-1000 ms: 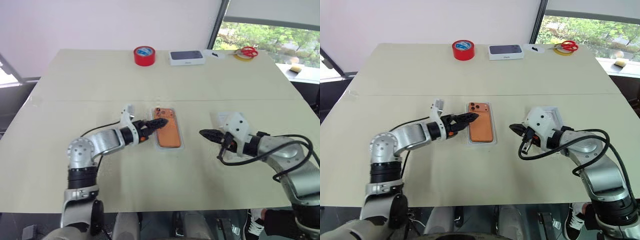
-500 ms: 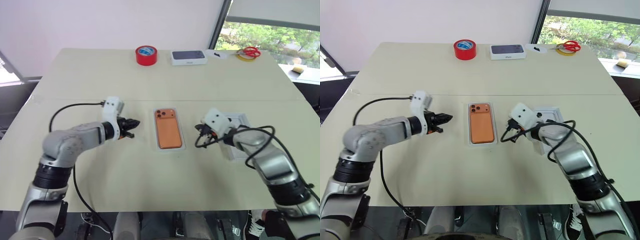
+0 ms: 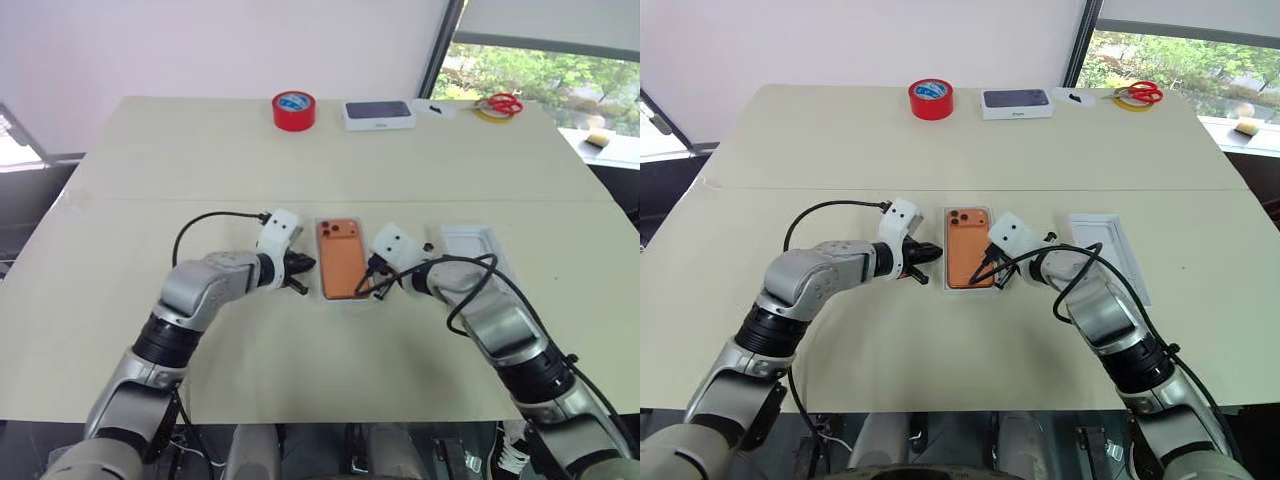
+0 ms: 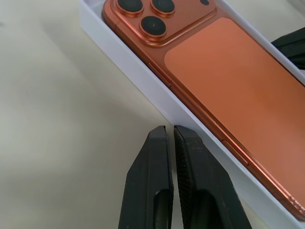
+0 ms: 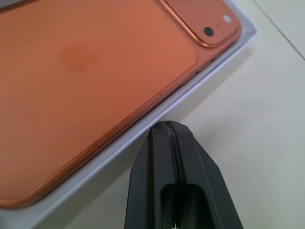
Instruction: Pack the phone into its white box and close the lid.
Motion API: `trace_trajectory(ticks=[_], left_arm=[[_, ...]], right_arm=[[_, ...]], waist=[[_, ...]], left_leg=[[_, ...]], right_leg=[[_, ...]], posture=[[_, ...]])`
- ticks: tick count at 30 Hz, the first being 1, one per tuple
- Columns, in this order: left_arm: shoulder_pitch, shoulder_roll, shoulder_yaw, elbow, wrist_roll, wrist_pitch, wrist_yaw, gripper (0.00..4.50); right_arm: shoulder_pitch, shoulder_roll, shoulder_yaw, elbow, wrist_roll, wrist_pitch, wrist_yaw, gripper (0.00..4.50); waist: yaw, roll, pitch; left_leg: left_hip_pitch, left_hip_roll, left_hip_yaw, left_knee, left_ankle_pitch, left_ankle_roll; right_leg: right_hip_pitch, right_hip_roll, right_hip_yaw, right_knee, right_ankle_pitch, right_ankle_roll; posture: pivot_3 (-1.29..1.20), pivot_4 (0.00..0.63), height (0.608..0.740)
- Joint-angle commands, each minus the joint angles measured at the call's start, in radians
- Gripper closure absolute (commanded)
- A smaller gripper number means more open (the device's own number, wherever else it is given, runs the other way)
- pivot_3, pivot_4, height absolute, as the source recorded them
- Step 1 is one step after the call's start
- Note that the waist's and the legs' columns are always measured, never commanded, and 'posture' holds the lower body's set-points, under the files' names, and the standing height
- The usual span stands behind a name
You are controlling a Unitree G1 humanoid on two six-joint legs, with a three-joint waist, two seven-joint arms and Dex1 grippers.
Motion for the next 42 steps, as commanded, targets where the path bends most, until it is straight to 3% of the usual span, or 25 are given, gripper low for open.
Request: trace_trajectory(ticks=[1,12,23,27,30,36,42], left_arm=[[-0.048,-0.068,-0.064,-0.009,-0.01,0.016,-0.092,4.2],[-0.087,-0.223,-0.161,0.012,0.033,0.067,-0.194,4.2],[-0.073,-0.221,-0.13,0.021,0.062,0.093,-0.225,4.2],[-0.07,-0.18,-0.103,-0.013,0.063,0.099,-0.246,4.2],[-0.061,-0.134,-0.06,-0.053,0.051,0.11,-0.262,4.25],[-0.015,-0.008,0.001,-0.117,0.054,0.024,-0.322,4.25],[0.092,0.148,-0.072,-0.195,0.196,-0.401,-0.512,4.25]], right_arm=[[0.049,-0.055,-0.036,-0.127,0.03,0.018,0.044,4.5],[0.269,-0.204,-0.183,-0.337,0.064,0.129,0.08,4.5],[0.36,-0.243,-0.253,-0.374,0.054,0.146,0.061,4.5],[0.362,-0.281,-0.361,-0.376,0.121,0.148,0.131,4.5],[0.404,-0.341,-0.448,-0.378,0.167,0.124,0.198,3.65],[0.383,-0.4,-0.563,-0.345,0.239,0.161,0.232,0.73],[0.125,-0.31,-0.544,-0.181,0.346,0.492,0.163,0.73]], waist=[[0.004,0.0,0.0],[0.019,0.0,0.0],[0.018,0.0,0.0],[0.018,0.0,0.0],[0.018,0.0,0.0],[0.01,0.001,-0.001],[-0.004,0.001,-0.001]], left_leg=[[0.0,0.0,0.0,0.0,0.0,0.0],[0.0,0.0,0.0,0.001,-0.001,0.001],[0.0,0.0,-0.001,0.001,-0.001,0.001],[0.0,0.0,-0.001,0.001,-0.001,0.001],[0.0,0.0,-0.001,0.001,-0.001,0.001],[0.001,0.0,-0.001,0.0,-0.001,0.001],[0.001,0.0,-0.001,0.0,-0.001,0.001]], right_leg=[[0.0,0.0,0.0,0.0,0.0,0.0],[0.0,0.0,0.0,0.0,0.0,0.0],[0.0,0.0,0.0,0.0,0.0,0.0],[0.0,0.0,0.0,0.0,0.0,0.0],[0.001,0.0,0.0,0.0,0.0,0.0],[0.001,0.001,0.0,0.0,0.0,0.0],[0.001,0.0,0.0,0.0,0.0,0.0]], posture=[[0.0,0.15,0.73],[0.0,0.15,0.73],[0.0,0.15,0.73],[0.0,0.15,0.73],[0.0,0.15,0.73],[0.0,0.15,0.73],[0.0,0.15,0.73]])
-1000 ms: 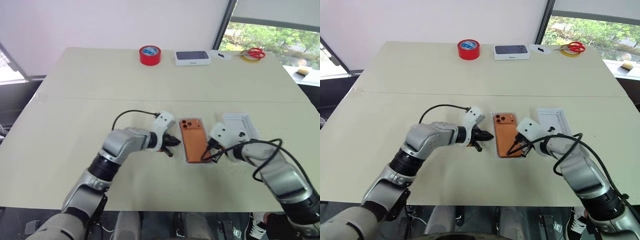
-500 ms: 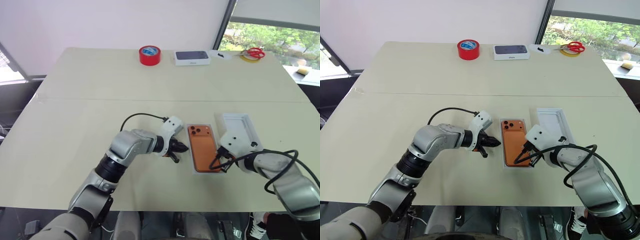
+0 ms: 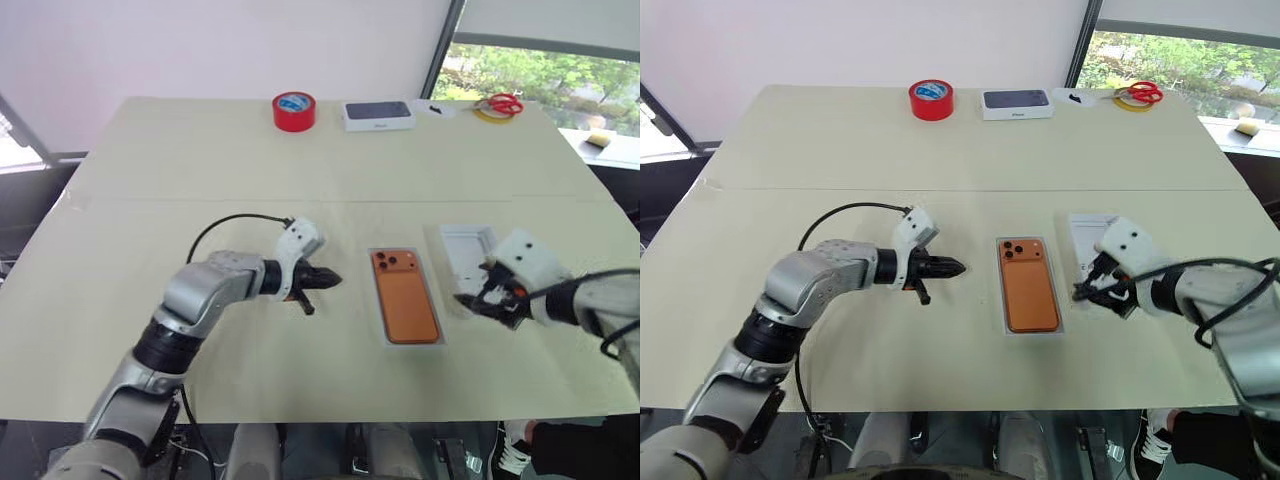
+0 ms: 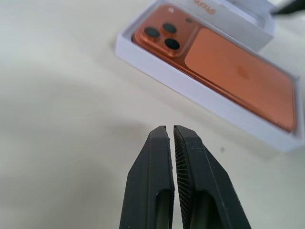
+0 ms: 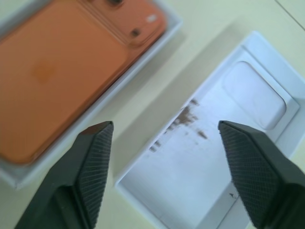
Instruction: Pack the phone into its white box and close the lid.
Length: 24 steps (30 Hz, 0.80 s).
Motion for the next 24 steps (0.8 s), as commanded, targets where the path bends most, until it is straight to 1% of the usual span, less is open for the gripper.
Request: trace_trajectory(ticks=[1,4,7,12,13,15,17,20,21,24], left_arm=[[0.041,0.05,-0.039,-0.068,0.072,-0.256,-0.126,4.25],[0.066,0.055,-0.04,-0.07,0.076,-0.338,-0.175,4.25],[0.08,0.045,-0.029,-0.08,0.059,-0.364,-0.207,4.25],[0.108,0.043,-0.034,-0.083,0.058,-0.389,-0.245,4.25],[0.116,0.046,-0.039,-0.085,0.065,-0.398,-0.25,4.25],[0.128,0.048,-0.045,-0.086,0.08,-0.414,-0.254,4.25],[0.135,0.047,-0.046,-0.081,0.094,-0.425,-0.252,4.25],[0.142,0.039,-0.042,-0.073,0.105,-0.435,-0.247,4.25],[0.146,0.036,-0.04,-0.071,0.106,-0.437,-0.244,4.25],[0.159,0.029,-0.035,-0.066,0.114,-0.443,-0.238,4.25]], right_arm=[[-0.153,0.073,0.01,0.116,0.039,0.207,-0.081,0.73],[-0.233,0.119,0.056,0.205,0.024,0.281,-0.151,0.73],[-0.294,0.156,0.079,0.281,0.014,0.311,-0.208,0.73],[-0.373,0.172,0.136,0.378,0.024,0.367,-0.257,0.73],[-0.386,0.176,0.153,0.387,0.027,0.379,-0.264,0.96],[-0.404,0.174,0.195,0.392,0.029,0.388,-0.275,1.58],[-0.417,0.172,0.223,0.39,0.028,0.395,-0.288,2.56],[-0.434,0.182,0.228,0.402,0.023,0.409,-0.315,4.1],[-0.437,0.187,0.221,0.407,0.023,0.412,-0.327,4.44],[-0.441,0.202,0.176,0.427,0.044,0.413,-0.354,4.44]], waist=[[-0.007,0.0,0.0],[-0.007,0.001,0.0],[-0.008,0.001,0.0],[-0.011,0.002,0.0],[-0.011,0.002,0.0],[-0.011,0.002,0.0],[-0.011,0.002,0.0],[-0.01,0.002,0.0],[-0.01,0.002,0.0],[-0.011,0.002,0.0]], left_leg=[[0.0,0.0,0.0,0.0,0.0,0.0],[-0.001,0.0,0.0,0.0,0.0,0.0],[-0.001,0.0,0.001,0.0,0.0,0.0],[-0.001,0.0,0.001,0.0,0.0,0.0],[-0.001,0.0,0.001,0.0,0.0,0.0],[-0.001,0.0,0.002,0.0,0.0,0.0],[-0.001,0.0,0.002,0.0,0.0,0.0],[-0.001,0.0,0.002,0.0,0.0,0.0],[-0.001,0.0,0.002,0.0,0.0,0.001],[-0.001,0.0,0.002,0.0,0.0,0.001]], right_leg=[[0.0,0.0,0.0,0.0,0.0,0.0],[0.0,-0.001,0.0,0.0,0.0,0.0],[-0.001,-0.001,0.0,0.0,0.0,0.0],[-0.001,0.0,0.0,0.001,0.0,0.0],[-0.002,0.0,0.0,0.001,0.0,0.0],[-0.002,0.0,0.0,0.001,0.0,0.0],[-0.002,0.0,0.0,0.001,0.0,0.0],[-0.002,0.0,0.001,0.001,0.0,0.0],[-0.002,0.0,0.001,0.001,0.0,0.0],[-0.002,0.0,0.001,0.001,0.0,0.0]], posture=[[0.0,0.15,0.73],[0.0,0.15,0.73],[0.0,0.15,0.73],[0.0,0.15,0.73],[0.0,0.15,0.73],[0.0,0.15,0.73],[0.0,0.15,0.73],[0.0,0.15,0.73],[0.0,0.15,0.73],[0.0,0.15,0.73]])
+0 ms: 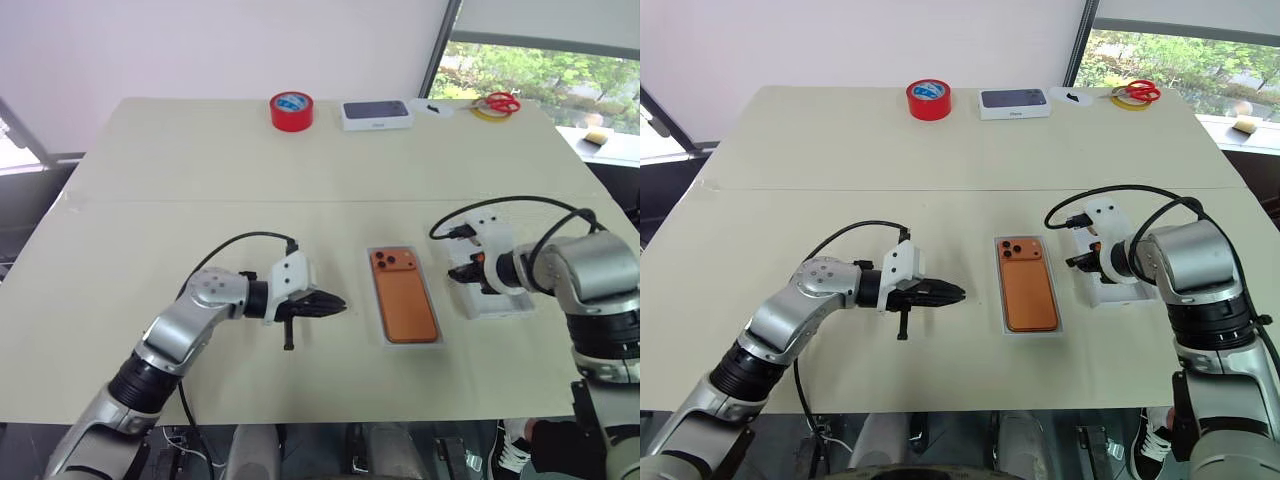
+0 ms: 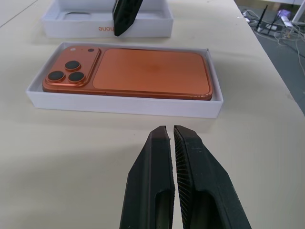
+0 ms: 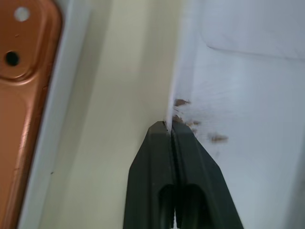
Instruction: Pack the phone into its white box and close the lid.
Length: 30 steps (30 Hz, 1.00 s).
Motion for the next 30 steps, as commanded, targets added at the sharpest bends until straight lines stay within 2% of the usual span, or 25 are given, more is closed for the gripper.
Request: trace_trajectory(ticks=[1,5,8,11,14,15,16,17,18,23,27,30], left_arm=[[0.01,-0.011,0.009,-0.019,0.012,-0.034,0.009,4.25],[0.028,-0.008,0.046,-0.003,0.025,-0.047,0.043,4.25],[0.031,-0.007,0.106,0.021,0.008,-0.032,0.084,4.25],[0.027,-0.004,0.155,0.055,0.006,-0.027,0.113,4.25],[0.009,0.005,0.19,0.101,0.015,-0.042,0.122,4.25],[0.001,0.006,0.197,0.115,0.016,-0.046,0.123,4.25],[-0.006,0.006,0.202,0.125,0.018,-0.05,0.123,4.25],[-0.017,0.005,0.206,0.138,0.018,-0.054,0.123,4.25],[-0.025,0.005,0.208,0.146,0.018,-0.057,0.121,4.25],[-0.045,0.006,0.212,0.162,0.019,-0.072,0.108,4.25],[-0.046,0.0,0.22,0.154,0.013,-0.069,0.117,4.25],[-0.041,-0.013,0.212,0.132,0.009,-0.06,0.127,4.25]], right_arm=[[-0.021,0.018,-0.079,0.021,0.025,0.007,-0.034,4.44],[-0.098,0.064,-0.273,0.081,0.121,0.007,-0.083,4.44],[-0.162,0.079,-0.404,0.111,0.341,0.007,-0.113,4.44],[-0.204,0.099,-0.495,0.128,0.693,0.007,-0.21,4.44],[-0.196,0.174,-0.508,0.119,1.098,0.007,-0.411,4.44],[-0.14,0.15,-0.424,0.09,1.338,-0.107,-0.553,4.44],[-0.091,0.131,-0.354,0.057,1.51,-0.202,-0.666,4.44],[-0.044,0.132,-0.288,0.009,1.614,-0.277,-0.738,4.44],[-0.007,0.148,-0.242,-0.033,1.66,-0.334,-0.781,4.44],[0.142,0.357,-0.131,-0.181,1.663,-0.531,-0.952,4.44],[0.265,0.43,-0.065,-0.274,1.663,-0.625,-1.057,4.44],[0.333,0.431,-0.047,-0.302,1.663,-0.663,-1.103,4.44]], waist=[[0.0,0.0,0.0],[-0.004,0.001,0.0],[-0.003,0.002,0.001],[-0.003,0.002,0.001],[-0.002,0.002,0.001],[-0.002,0.002,0.001],[0.0,0.002,0.001],[0.003,0.002,0.001],[0.004,0.001,0.001],[-0.002,0.002,0.001],[0.001,0.001,0.001],[0.0,0.001,0.001]], left_leg=[[0.0,0.0,0.0,0.0,0.0,0.0],[0.0,0.0,0.0,0.0,0.0,0.0],[0.0,0.0,0.001,-0.001,0.0,0.0],[0.0,0.001,0.001,-0.001,0.0,0.0],[0.0,0.001,0.001,-0.001,0.0,0.0],[0.0,0.001,0.001,-0.001,0.0,0.0],[0.0,0.001,0.001,-0.001,0.0,0.0],[0.0,0.001,0.0,0.0,0.0,0.0],[-0.001,0.001,0.0,0.0,0.0,0.001],[-0.001,0.001,0.0,0.001,-0.001,0.002],[-0.001,0.001,0.0,0.0,-0.001,0.002],[-0.001,0.001,0.0,0.0,-0.001,0.002]], right_leg=[[0.0,0.0,0.0,0.0,0.0,0.0],[0.0,0.0,0.0,0.0,0.0,0.0],[-0.001,0.0,0.0,0.001,0.0,0.0],[-0.001,0.001,0.0,0.001,0.0,0.0],[0.0,0.0,0.0,0.001,0.0,0.0],[0.0,0.0,0.0,0.001,0.0,0.0],[0.0,0.001,0.0,0.001,0.0,0.0],[0.0,0.001,0.0,0.001,0.0,0.0],[0.0,0.001,0.0,0.0,0.0,0.0],[0.0,0.001,0.0,0.001,0.001,0.002],[-0.001,0.0,0.0,0.0,0.001,0.002],[0.0,0.0,0.0,0.0,0.001,0.002]], posture=[[0.0,0.15,0.73],[0.0,0.15,0.73],[0.0,0.15,0.73],[0.0,0.15,0.73],[0.0,0.15,0.73],[0.0,0.15,0.73],[0.0,0.15,0.73],[0.0,0.15,0.73],[0.0,0.15,0.73],[0.0,0.15,0.73],[0.0,0.15,0.73],[0.0,0.15,0.73]])
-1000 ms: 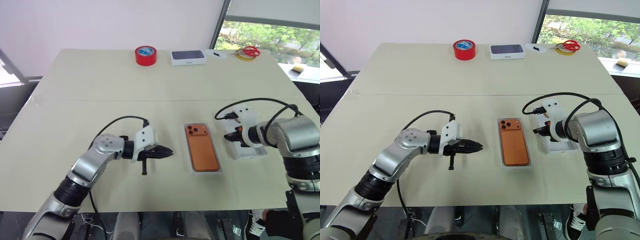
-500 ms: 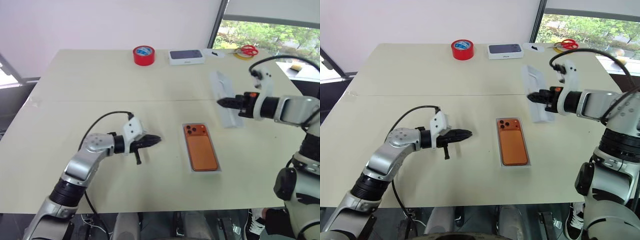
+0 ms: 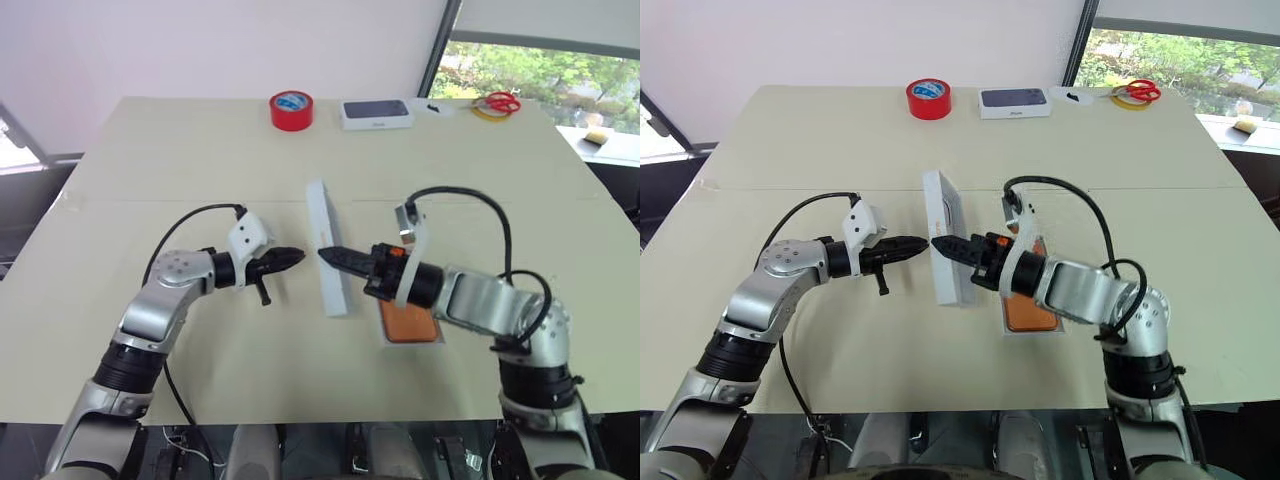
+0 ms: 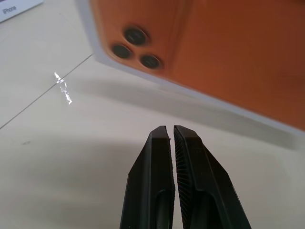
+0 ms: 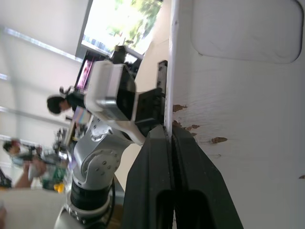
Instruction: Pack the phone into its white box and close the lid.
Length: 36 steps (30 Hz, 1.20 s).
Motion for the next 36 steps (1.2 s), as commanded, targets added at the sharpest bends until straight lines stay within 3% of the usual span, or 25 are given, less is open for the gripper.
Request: trace_trajectory(ticks=[1,8,15,22,27,31,35,36], left_arm=[[0.0,-0.016,0.007,-0.051,-0.013,0.001,0.006,4.25],[0.002,-0.076,-0.052,-0.081,-0.01,0.028,-0.001,4.25],[-0.035,-0.181,-0.142,-0.053,0.01,0.037,0.01,4.25],[-0.059,-0.256,-0.21,-0.037,0.031,0.052,0.018,4.25],[-0.071,-0.299,-0.239,-0.02,0.052,0.058,0.035,4.25],[-0.08,-0.309,-0.228,-0.009,0.055,0.061,0.046,4.25],[-0.088,-0.291,-0.184,-0.016,0.036,0.082,0.056,4.25],[-0.088,-0.281,-0.174,-0.021,0.032,0.09,0.056,4.25]], right_arm=[[0.041,-0.018,0.003,-0.06,0.025,-0.047,-0.038,4.44],[0.09,-0.111,-0.02,-0.04,0.025,-0.043,-0.018,4.44],[0.014,-0.229,-0.103,-0.019,0.025,-0.048,0.034,1.02],[0.009,-0.551,-0.207,0.075,-0.032,-0.005,0.119,1.02],[0.057,-0.681,-0.222,0.089,-0.301,0.022,0.291,1.02],[0.097,-0.749,-0.174,0.044,-0.53,0.034,0.434,2.29],[0.111,-0.769,-0.137,-0.001,-0.701,0.028,0.542,4.4],[0.111,-0.768,-0.132,-0.009,-0.735,0.025,0.563,4.45]], waist=[[-0.002,0.0,0.0],[-0.002,0.0,0.0],[-0.001,0.0,0.0],[0.002,0.0,0.0],[0.0,0.0,0.0],[0.0,0.0,0.0],[0.0,0.0,0.0],[0.0,0.0,0.0]], left_leg=[[0.0,0.0,0.0,0.0,0.0,0.0],[0.001,0.0,0.0,-0.001,0.0,0.0],[0.0,0.0,0.0,0.0,0.0,0.0],[0.0,-0.001,0.0,0.0,0.0,0.0],[0.001,-0.001,0.0,0.0,0.0,0.0],[0.001,-0.001,0.0,0.0,0.0,0.0],[0.001,0.0,0.0,0.0,0.0,0.0],[0.001,-0.001,0.0,0.0,0.0,0.0]], right_leg=[[0.0,0.0,0.0,0.0,0.0,0.0],[0.0,0.0,0.0,0.0,0.0,0.0],[0.0,0.0,0.0,0.0,0.0,0.0],[0.001,0.0,0.0,-0.002,0.0,0.0],[0.001,0.001,0.0,-0.001,0.0,0.0],[0.001,0.001,0.0,-0.001,0.0,0.0],[0.0,0.001,0.0,-0.001,0.0,0.0],[0.0,0.001,0.0,-0.001,0.0,0.0]], posture=[[0.0,0.15,0.73],[0.0,0.15,0.73],[0.0,0.15,0.73],[0.0,0.15,0.73],[0.0,0.15,0.73],[0.0,0.15,0.73],[0.0,0.15,0.73],[0.0,0.15,0.73]])
